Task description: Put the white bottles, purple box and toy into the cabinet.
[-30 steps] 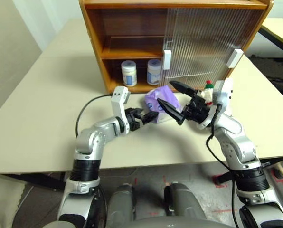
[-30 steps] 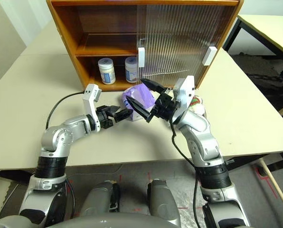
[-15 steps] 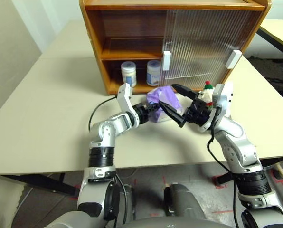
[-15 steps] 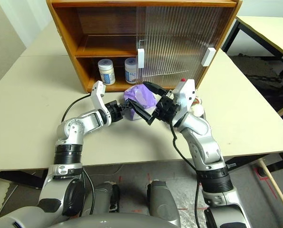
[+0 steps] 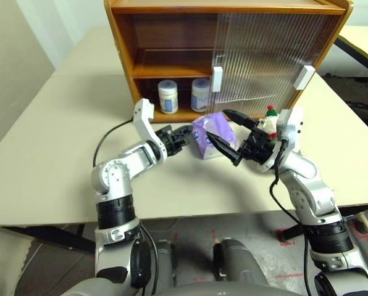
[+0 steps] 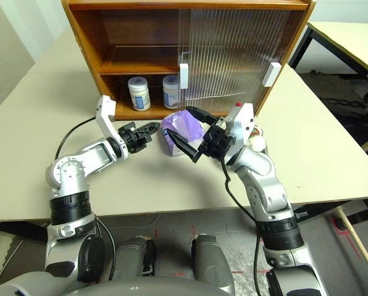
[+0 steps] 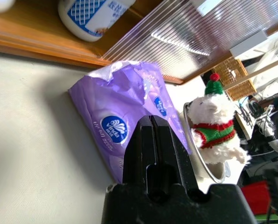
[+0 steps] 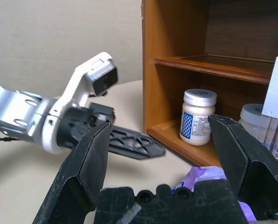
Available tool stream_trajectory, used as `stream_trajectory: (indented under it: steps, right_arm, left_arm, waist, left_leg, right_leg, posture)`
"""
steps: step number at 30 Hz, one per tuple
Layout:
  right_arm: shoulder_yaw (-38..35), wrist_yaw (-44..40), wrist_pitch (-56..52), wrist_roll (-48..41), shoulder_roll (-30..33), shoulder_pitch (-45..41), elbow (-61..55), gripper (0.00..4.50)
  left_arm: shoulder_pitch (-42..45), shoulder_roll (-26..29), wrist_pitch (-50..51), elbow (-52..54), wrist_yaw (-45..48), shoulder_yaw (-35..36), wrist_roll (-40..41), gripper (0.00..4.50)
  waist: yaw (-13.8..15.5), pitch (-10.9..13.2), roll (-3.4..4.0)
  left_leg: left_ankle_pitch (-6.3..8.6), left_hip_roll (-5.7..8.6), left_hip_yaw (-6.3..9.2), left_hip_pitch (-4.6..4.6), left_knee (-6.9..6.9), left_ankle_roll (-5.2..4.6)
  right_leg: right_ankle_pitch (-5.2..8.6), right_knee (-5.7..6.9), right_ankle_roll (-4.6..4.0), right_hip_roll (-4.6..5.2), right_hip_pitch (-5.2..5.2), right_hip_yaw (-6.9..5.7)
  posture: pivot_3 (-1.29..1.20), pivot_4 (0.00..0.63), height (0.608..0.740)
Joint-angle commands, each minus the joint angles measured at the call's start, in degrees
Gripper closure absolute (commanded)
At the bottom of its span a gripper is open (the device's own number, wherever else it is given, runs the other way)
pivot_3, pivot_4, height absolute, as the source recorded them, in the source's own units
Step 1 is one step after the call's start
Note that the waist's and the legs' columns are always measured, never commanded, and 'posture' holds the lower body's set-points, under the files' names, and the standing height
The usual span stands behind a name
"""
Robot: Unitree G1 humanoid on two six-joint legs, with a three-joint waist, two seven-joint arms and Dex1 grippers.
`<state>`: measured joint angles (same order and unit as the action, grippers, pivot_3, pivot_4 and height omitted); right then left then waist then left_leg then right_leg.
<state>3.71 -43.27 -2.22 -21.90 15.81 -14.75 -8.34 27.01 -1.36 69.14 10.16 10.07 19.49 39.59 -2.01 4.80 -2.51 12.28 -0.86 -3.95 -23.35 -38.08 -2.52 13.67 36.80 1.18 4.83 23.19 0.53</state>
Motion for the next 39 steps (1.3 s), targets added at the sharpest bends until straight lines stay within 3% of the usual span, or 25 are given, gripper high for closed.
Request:
stream_trajectory:
  steps: [1,6,9,19,27,39]
  right_arm:
    - [-0.2,-0.7,1.1,-0.1,0.1,-0.6,1.2,0.00]
    - [-0.2,-1.3,1.5,-0.1,-0.1,-1.1,2.2,0.00]
    - [-0.1,-1.3,1.6,-0.1,-0.3,-1.3,2.4,0.00]
    - [-0.8,-0.4,1.6,0.3,0.5,0.2,0.6,0.00]
    - [-1.3,0.5,1.5,0.2,1.5,0.9,-0.6,0.00]
    - [-1.3,0.7,1.4,0.2,1.9,0.7,-0.5,0.00]
  left_arm:
    - [-1.0,0.0,3.0,3.5,-1.6,1.7,3.4,4.46]
    - [-1.3,0.8,5.3,2.7,-3.4,1.1,3.3,4.46]
    - [-0.8,-1.0,5.5,0.9,-4.3,-0.1,3.1,3.86]
    - [5.5,-4.7,-2.7,-15.9,-8.9,-1.3,-2.9,0.03]
    - [11.2,-7.1,-10.9,-30.3,-8.4,-1.5,-5.1,0.03]
    - [9.7,-7.6,-11.7,-28.3,-8.9,0.2,-0.7,4.49]
  waist:
    - [0.0,0.0,0.00]
    - [0.1,0.0,-0.01]
    - [0.1,0.0,-0.01]
    - [-0.1,0.0,-0.02]
    - [-0.2,-0.1,-0.05]
    - [-0.3,-0.3,-0.02]
  left_leg:
    - [0.00,0.00,0.00,0.00,0.00,0.00]
    - [0.00,0.00,0.02,0.03,0.00,0.00]
    - [0.00,0.01,0.02,0.02,0.00,0.00]
    - [0.00,0.03,0.02,0.00,0.01,0.01]
    - [0.00,0.05,0.01,-0.04,0.01,0.01]
    - [0.01,0.04,0.00,-0.07,0.02,0.01]
  right_leg:
    - [0.00,0.00,0.00,0.00,0.00,0.00]
    - [0.00,0.00,-0.01,0.00,-0.02,-0.01]
    - [0.00,-0.01,0.00,0.00,-0.01,-0.01]
    - [0.00,-0.05,0.00,0.00,-0.01,-0.01]
    - [0.02,-0.14,0.03,0.00,0.00,-0.01]
    - [0.00,-0.21,0.04,0.00,0.00,-0.02]
  posture:
    - [0.01,0.029,0.740]
    - [0.02,0.030,0.740]
    - [0.01,0.030,0.740]
    - [-0.05,0.021,0.740]
    - [-0.08,0.008,0.740]
    - [-0.06,0.003,0.740]
